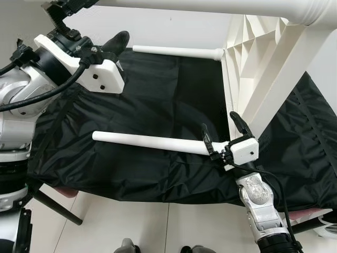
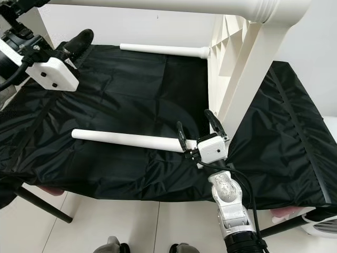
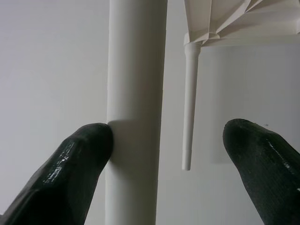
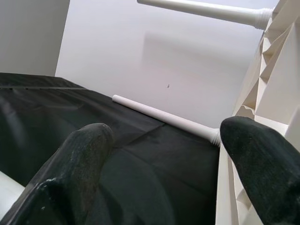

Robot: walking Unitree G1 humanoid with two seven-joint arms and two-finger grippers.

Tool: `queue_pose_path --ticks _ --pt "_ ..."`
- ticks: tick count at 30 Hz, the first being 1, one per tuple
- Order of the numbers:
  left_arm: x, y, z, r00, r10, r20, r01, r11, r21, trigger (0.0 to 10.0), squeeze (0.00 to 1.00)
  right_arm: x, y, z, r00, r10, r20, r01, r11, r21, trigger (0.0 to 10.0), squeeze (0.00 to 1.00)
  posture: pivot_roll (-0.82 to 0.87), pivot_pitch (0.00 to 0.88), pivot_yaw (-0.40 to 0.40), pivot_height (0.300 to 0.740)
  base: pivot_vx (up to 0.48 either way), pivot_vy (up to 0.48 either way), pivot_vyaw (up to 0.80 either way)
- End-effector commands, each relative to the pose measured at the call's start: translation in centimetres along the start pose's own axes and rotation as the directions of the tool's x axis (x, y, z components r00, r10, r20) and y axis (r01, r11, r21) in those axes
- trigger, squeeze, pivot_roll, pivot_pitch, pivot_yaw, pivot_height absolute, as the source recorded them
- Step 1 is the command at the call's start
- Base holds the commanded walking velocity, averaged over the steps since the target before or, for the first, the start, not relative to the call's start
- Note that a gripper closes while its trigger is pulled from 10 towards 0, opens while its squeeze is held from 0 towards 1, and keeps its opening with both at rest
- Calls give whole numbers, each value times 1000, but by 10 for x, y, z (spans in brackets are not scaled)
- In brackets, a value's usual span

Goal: Building children table

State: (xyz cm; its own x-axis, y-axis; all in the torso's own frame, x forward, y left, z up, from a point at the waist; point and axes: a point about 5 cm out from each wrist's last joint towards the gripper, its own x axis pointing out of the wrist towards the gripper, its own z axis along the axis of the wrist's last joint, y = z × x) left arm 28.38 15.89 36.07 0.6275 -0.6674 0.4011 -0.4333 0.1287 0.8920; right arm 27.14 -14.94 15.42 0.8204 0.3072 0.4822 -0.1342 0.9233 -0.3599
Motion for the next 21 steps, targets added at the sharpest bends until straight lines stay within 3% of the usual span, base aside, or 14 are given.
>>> queue_pose_path --ticks 1,10,16,21 --pt "4 12 0 981 193 20 -194 981 17 10000 0 -5 -1 -1 1000 -23 -3 23 1000 -2 10000 0 20 55 25 740 0 0 0" --pt "18 25 -1 973 224 48 -225 974 29 10000 0 -10 4 -2 999 -46 -13 46 999 -3 10000 0 20 49 43 740 0 0 0" --pt "24 23 0 975 215 51 -216 976 17 10000 0 -11 5 -2 999 -46 -17 46 999 -4 10000 0 19 50 48 740 0 0 0" --pt "33 17 -6 985 174 -12 -174 985 -13 10000 0 -14 6 -3 998 -51 -28 51 999 -5 10000 0 21 65 50 740 0 0 0"
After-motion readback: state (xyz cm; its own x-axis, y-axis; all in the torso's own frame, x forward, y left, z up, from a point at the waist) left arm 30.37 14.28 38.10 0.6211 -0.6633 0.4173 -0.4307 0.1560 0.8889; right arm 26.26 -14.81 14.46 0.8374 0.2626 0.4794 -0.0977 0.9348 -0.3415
